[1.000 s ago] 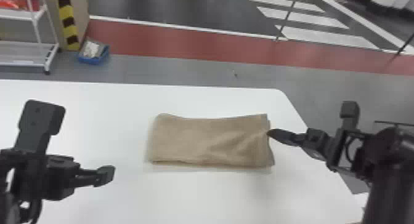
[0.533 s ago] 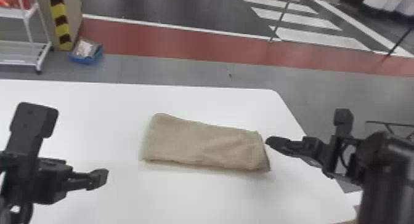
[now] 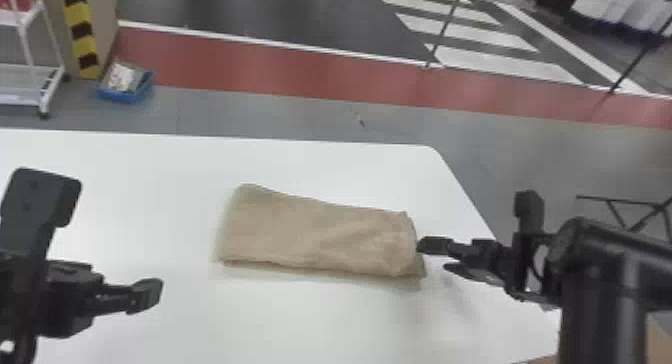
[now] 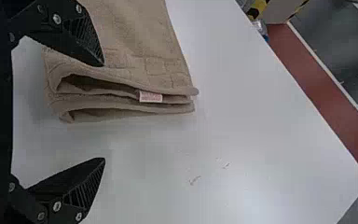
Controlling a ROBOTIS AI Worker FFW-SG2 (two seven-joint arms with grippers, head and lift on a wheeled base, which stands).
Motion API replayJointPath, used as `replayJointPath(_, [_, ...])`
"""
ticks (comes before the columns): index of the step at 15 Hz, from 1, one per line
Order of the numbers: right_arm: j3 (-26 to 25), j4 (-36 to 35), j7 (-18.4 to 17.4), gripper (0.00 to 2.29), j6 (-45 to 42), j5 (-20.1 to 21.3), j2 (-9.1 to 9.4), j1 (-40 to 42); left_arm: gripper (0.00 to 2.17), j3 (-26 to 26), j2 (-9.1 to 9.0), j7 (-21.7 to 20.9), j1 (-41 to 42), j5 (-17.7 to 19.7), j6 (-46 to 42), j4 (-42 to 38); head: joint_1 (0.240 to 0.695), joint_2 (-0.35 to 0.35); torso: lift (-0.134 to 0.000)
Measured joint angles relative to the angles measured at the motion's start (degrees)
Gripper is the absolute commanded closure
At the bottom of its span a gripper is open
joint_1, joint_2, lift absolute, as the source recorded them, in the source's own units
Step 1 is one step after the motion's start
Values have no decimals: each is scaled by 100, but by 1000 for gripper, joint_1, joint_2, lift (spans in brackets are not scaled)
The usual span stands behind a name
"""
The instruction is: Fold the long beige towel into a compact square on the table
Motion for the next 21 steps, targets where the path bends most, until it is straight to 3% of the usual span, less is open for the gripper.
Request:
replayJointPath(6, [132, 391, -23, 323, 0, 71, 108, -180, 80, 26, 18, -18, 35, -51, -3, -7, 695, -323, -124])
replayJointPath(14, [129, 390, 67, 1504, 0, 33, 110, -273, 83, 61, 32, -54, 53, -51, -7, -5, 695, -312, -124])
replayJointPath(17, [81, 373, 128, 1507, 0, -67, 119, -283, 83, 73, 35, -73, 70, -55, -7, -6, 695, -307, -124])
replayJointPath(21, [-343, -73, 309, 1507, 0, -645, 122, -219, 87, 136, 35, -124, 87, -51, -7, -33, 695, -301, -124])
